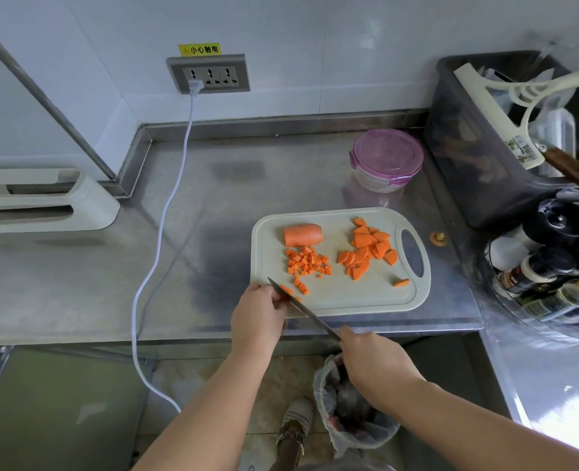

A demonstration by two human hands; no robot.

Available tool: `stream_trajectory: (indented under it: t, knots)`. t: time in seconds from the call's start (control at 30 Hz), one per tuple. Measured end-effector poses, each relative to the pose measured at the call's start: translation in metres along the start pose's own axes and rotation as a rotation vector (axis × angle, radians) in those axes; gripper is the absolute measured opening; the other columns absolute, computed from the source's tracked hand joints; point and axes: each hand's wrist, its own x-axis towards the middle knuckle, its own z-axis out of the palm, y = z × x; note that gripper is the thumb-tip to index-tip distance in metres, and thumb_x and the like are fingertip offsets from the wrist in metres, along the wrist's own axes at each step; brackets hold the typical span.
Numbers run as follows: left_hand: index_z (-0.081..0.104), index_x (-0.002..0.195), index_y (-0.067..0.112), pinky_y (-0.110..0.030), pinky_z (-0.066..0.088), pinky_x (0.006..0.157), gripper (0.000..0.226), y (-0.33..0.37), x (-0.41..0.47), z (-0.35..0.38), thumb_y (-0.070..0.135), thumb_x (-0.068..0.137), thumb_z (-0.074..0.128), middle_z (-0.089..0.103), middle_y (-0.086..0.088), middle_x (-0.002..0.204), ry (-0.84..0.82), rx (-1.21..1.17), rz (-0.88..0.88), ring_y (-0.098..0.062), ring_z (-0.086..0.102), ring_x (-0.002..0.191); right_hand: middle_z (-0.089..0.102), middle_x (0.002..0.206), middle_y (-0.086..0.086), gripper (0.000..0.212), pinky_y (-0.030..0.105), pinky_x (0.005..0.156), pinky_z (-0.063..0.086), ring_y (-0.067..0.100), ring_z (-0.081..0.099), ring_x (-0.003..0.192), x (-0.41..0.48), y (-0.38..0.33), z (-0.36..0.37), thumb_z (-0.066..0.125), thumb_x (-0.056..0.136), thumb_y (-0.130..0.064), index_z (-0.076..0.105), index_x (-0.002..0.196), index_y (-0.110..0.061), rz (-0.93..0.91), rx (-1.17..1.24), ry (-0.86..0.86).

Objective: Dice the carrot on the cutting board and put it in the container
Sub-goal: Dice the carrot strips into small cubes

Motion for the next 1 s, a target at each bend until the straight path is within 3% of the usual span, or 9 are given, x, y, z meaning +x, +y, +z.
stream_trajectory:
  t: [0.17,0.37,0.5,0.57,0.67,0.77,0.83,0.93,1.0]
  knots:
    - [0.071,0.086,0.014,-0.035,0.052,0.069,0.009,-0.002,0.002,0.0,0.018,0.087,0.063,0.06,0.004,0.097,0.011,-0.013,0.022,-0.016,0.061,0.079,0.062,0.106,0.006,0.026,0.033,0.065,0.047,0.025,0.063,0.09,0.006,0.009,-0.001,0.045,0.095,-0.007,0.043,0.12,-0.014,-0.018,0.0,-0.014]
    - [0.069,0.091,0.019,-0.03,0.049,0.07,0.011,0.005,0.022,0.004,0.027,0.089,0.062,0.061,0.008,0.102,0.029,0.018,0.044,-0.014,0.062,0.085,0.063,0.104,0.005,0.02,0.035,0.07,0.055,0.025,0.064,0.087,0.02,0.034,-0.021,0.043,0.099,-0.013,0.048,0.118,-0.016,-0.022,0.032,0.06]
    - [0.07,0.093,0.022,-0.025,0.042,0.067,0.01,0.016,0.039,0.006,0.027,0.091,0.061,0.063,0.008,0.102,-0.003,0.023,0.072,-0.015,0.061,0.084,0.051,0.113,0.004,0.031,0.03,0.06,0.041,0.024,0.06,0.09,0.024,0.044,-0.037,0.044,0.099,-0.007,0.046,0.13,-0.009,-0.147,-0.269,0.126]
    - [0.072,0.094,0.021,-0.023,0.041,0.067,0.011,0.011,0.044,0.004,0.024,0.09,0.061,0.067,0.008,0.098,0.003,-0.024,0.063,-0.013,0.061,0.084,0.048,0.109,0.006,0.032,0.032,0.06,0.042,0.025,0.056,0.084,0.024,0.048,-0.044,0.041,0.1,-0.007,0.045,0.132,-0.007,-0.164,-0.333,0.105]
    - [0.073,0.094,0.015,-0.02,0.04,0.072,0.013,-0.001,0.05,-0.008,0.014,0.09,0.061,0.071,0.003,0.094,0.076,-0.174,0.03,-0.014,0.063,0.087,0.051,0.089,0.0,0.026,0.034,0.067,0.048,0.024,0.054,0.079,0.023,0.062,-0.053,0.032,0.104,-0.024,0.048,0.123,-0.018,-0.079,-0.113,0.164]
    - [0.07,0.101,0.013,-0.013,0.037,0.076,0.015,-0.004,0.056,-0.029,0.012,0.092,0.058,0.069,0.003,0.099,0.122,-0.275,0.012,-0.007,0.059,0.088,0.061,0.109,-0.004,0.032,0.03,0.075,0.046,0.02,0.061,0.097,0.02,0.076,-0.053,0.026,0.105,-0.034,0.045,0.131,-0.031,-0.127,-0.081,0.223]
    - [0.07,0.098,0.02,-0.009,0.038,0.075,0.015,0.002,0.059,-0.041,0.013,0.093,0.057,0.067,0.01,0.097,0.033,-0.309,0.061,-0.002,0.058,0.087,0.06,0.115,-0.006,0.032,0.027,0.078,0.045,0.018,0.059,0.102,0.019,0.083,-0.053,0.029,0.105,-0.031,0.045,0.133,-0.035,-0.175,-0.112,0.217]
    - [0.064,0.088,0.034,-0.004,0.04,0.076,0.027,0.017,0.057,-0.049,0.01,0.095,0.053,0.065,0.021,0.09,-0.23,-0.267,0.166,0.009,0.059,0.087,0.061,0.116,-0.007,0.032,0.028,0.084,0.045,0.019,0.056,0.109,0.022,0.085,-0.048,0.032,0.104,-0.028,0.046,0.132,-0.036,-0.21,-0.139,0.171]
    - [0.064,0.089,0.034,0.0,0.038,0.072,0.031,0.023,0.056,-0.047,0.007,0.096,0.05,0.065,0.021,0.09,-0.279,-0.241,0.189,0.011,0.058,0.088,0.062,0.116,-0.007,0.032,0.031,0.087,0.047,0.02,0.056,0.11,0.027,0.083,-0.045,0.033,0.104,-0.027,0.047,0.132,-0.035,-0.219,-0.137,0.166]
